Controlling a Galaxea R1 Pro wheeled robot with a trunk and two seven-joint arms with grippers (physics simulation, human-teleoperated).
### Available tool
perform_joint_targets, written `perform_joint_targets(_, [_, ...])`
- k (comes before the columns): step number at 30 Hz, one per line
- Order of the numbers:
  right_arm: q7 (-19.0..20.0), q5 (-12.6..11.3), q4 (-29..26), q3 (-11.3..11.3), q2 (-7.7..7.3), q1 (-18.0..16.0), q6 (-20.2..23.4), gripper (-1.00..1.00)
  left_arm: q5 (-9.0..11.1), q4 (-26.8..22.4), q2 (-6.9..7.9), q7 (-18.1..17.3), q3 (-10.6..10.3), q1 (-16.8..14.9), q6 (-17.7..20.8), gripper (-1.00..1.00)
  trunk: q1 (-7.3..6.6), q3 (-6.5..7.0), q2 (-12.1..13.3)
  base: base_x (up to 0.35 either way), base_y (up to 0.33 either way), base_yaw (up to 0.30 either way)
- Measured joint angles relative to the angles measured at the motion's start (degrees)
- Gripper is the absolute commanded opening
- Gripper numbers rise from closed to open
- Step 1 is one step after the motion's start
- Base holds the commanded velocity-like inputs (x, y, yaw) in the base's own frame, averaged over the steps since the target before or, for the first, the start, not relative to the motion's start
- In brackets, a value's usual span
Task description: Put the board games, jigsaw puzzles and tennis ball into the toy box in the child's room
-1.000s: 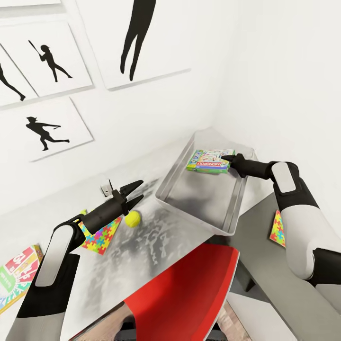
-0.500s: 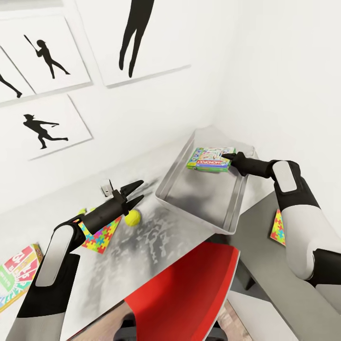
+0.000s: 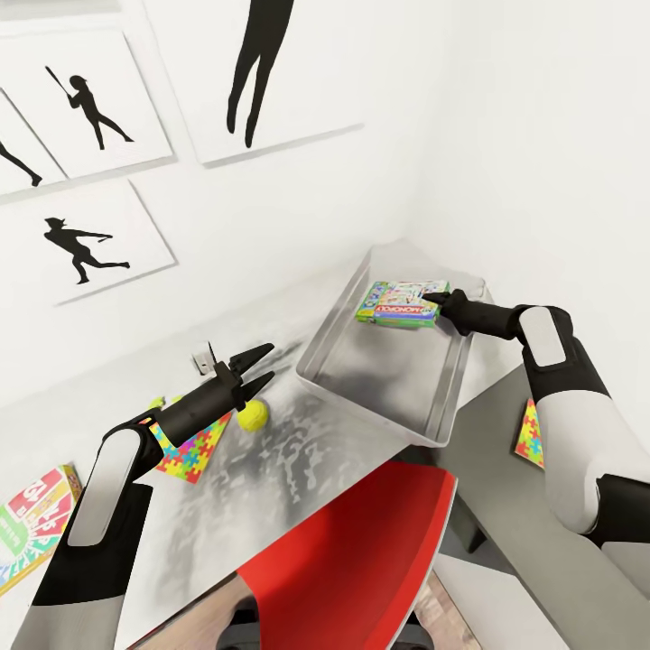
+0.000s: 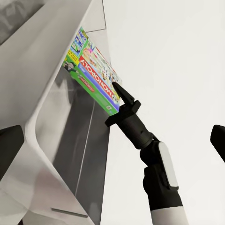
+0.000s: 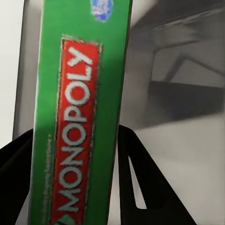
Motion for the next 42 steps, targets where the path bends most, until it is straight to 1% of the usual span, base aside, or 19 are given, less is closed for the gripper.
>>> perform_joint_targets(12, [-0.43, 0.51, -0.45, 0.18, 0.14, 0.11, 0.19, 1.00, -0.02, 0.01, 0.02, 0.00, 0.00, -0.01, -0.02, 1.00, 0.02, -0.01, 0.03, 0.000, 0.000, 0.000])
perform_joint_targets(15, [-0.47, 0.33, -0.68, 0.22, 0.19, 0.12, 0.25, 1.00, -0.02, 0.01, 0.01, -0.02, -0.01, -0.01, -0.01, 1.00, 0.02, -0.01, 0.03, 0.000, 0.000, 0.000])
perform_joint_targets(30, [-0.98, 0.39, -2.12, 0.37, 1.81, 0.12, 0.34, 1.00, -0.01, 0.01, -0.01, -0.04, -0.01, -0.01, -0.04, 1.00, 0.02, -0.01, 0.03, 0.000, 0.000, 0.000])
perform_joint_targets(35, [-2.84, 0.39, -3.47, 0.38, 2.12, 0.21, 0.47, 1.00, -0.01, 0.01, -0.01, -0.06, -0.01, -0.01, -0.02, 1.00, 0.02, -0.01, 0.03, 0.000, 0.000, 0.000])
perform_joint_targets(36, [-3.91, 0.39, -4.43, 0.40, 2.20, 0.36, 0.50, 1.00, -0.01, 0.01, -0.01, -0.06, -0.01, -0.01, 0.00, 1.00, 0.02, -0.01, 0.02, 0.000, 0.000, 0.000])
perform_joint_targets(37, [-3.95, 0.41, -4.46, 0.40, 2.20, 0.37, 0.50, 1.00, -0.01, 0.01, -0.01, -0.06, -0.01, -0.01, 0.00, 1.00, 0.02, -0.01, 0.03, 0.000, 0.000, 0.000])
perform_joint_targets(38, [-4.86, 0.48, -5.57, 0.41, 2.33, 0.51, 0.52, 1.00, -0.01, 0.01, -0.01, -0.06, -0.01, -0.01, 0.01, 1.00, 0.02, -0.01, 0.02, 0.000, 0.000, 0.000])
perform_joint_targets(42, [-6.08, 0.62, -7.33, 0.41, 2.43, 0.75, 0.57, 1.00, -0.01, 0.01, -0.01, -0.06, -0.01, -0.01, 0.02, 1.00, 0.02, -0.01, 0.03, 0.000, 0.000, 0.000])
